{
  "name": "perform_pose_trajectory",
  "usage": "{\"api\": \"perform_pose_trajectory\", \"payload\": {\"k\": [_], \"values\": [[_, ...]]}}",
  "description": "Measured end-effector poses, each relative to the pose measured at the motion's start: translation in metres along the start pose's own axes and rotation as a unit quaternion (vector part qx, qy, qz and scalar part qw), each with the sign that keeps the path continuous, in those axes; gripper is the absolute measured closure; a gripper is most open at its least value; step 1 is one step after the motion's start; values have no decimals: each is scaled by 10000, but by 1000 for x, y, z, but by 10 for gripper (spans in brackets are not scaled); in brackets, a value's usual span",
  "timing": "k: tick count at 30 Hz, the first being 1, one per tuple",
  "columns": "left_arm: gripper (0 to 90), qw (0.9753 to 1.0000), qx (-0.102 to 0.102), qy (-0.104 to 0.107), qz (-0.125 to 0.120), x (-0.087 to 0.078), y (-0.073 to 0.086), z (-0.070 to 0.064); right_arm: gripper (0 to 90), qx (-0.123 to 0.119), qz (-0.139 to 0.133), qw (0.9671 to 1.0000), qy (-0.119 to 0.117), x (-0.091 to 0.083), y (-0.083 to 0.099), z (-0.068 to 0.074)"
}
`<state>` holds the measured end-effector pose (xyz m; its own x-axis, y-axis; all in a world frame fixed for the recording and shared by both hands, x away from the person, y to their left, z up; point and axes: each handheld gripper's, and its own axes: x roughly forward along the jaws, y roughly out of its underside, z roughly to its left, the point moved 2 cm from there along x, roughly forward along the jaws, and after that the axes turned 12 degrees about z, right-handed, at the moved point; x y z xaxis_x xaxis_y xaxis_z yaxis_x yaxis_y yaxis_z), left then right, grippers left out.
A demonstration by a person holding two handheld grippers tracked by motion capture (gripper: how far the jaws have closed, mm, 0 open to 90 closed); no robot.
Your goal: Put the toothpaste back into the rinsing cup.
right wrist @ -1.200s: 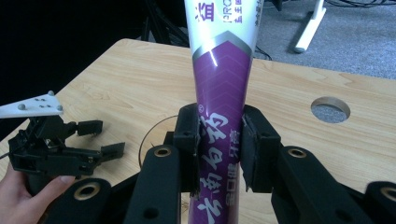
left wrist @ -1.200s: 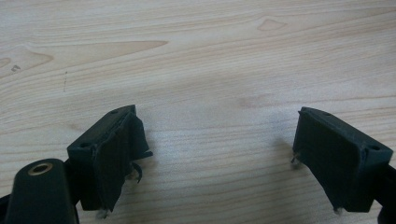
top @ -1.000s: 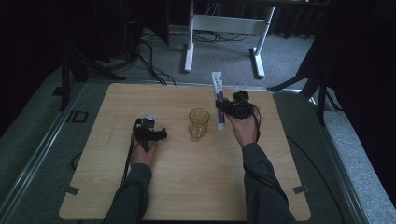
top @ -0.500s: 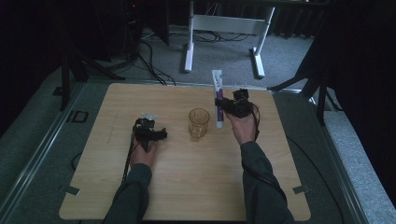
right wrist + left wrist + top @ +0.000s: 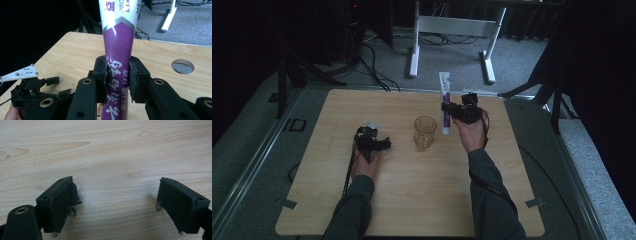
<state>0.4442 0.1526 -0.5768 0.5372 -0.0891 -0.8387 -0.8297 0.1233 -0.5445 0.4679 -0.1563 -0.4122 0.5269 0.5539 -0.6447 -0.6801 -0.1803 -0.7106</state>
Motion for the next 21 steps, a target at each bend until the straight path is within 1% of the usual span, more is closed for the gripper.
{"api": "perform_pose_trajectory", "payload": {"k": [21], "values": [[144,10000,-2,1,2,0,0,0,709,-91,-25,9999,36,-1,-10,4]]}}
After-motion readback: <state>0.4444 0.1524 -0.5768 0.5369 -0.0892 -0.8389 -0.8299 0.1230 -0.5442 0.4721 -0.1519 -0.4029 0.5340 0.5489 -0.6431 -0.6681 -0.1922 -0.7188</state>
